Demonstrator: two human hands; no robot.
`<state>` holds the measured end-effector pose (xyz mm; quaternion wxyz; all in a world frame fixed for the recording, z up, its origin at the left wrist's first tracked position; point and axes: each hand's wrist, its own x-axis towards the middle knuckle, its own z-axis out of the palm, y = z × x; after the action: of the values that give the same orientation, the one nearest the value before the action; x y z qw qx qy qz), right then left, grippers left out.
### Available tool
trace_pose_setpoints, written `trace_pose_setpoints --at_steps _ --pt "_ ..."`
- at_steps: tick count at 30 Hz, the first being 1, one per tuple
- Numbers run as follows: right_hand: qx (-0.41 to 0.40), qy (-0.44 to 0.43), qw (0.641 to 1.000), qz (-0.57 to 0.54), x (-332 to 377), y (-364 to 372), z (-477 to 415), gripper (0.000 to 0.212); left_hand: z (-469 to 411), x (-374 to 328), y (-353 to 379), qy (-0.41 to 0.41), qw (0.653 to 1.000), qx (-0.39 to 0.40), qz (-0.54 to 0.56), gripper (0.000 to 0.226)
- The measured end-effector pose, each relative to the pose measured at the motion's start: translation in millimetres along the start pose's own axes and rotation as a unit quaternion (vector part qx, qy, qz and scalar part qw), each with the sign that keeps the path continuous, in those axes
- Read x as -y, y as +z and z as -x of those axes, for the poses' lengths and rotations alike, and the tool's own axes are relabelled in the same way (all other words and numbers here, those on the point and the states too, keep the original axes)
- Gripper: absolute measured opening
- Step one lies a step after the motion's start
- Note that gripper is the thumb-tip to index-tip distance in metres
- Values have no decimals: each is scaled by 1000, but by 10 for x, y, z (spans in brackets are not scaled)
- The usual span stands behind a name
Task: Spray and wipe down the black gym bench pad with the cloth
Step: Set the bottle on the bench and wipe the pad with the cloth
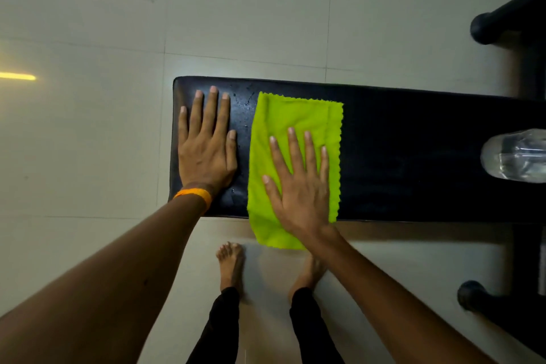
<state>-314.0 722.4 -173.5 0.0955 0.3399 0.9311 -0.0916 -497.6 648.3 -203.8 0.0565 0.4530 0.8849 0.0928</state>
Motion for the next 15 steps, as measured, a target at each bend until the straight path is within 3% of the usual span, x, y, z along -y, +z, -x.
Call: trace_pose_setpoints --at_steps 3,6,7,10,12,15 --pt "-13 -60 998 4 -358 -74 -379 65 2 -1 16 2 1000 1 -7 63" --pt "-68 76 995 -14 -228 -115 -837 63 -8 -3 30 4 1000 -8 -4 62" --pt "-69 78 994 -23 -71 -140 -962 62 -2 1 32 4 1000 -12 -2 62" --pt "-26 -97 995 -21 94 -225 -1269 59 10 4 32 7 1000 -26 1 61" --pt "-12 -149 989 -13 -191 -257 -1372 58 6 17 33 8 1000 -22 -5 61" --pt "-56 -15 998 -33 -535 -212 -1104 57 -1 10 25 4 1000 -16 -10 62"
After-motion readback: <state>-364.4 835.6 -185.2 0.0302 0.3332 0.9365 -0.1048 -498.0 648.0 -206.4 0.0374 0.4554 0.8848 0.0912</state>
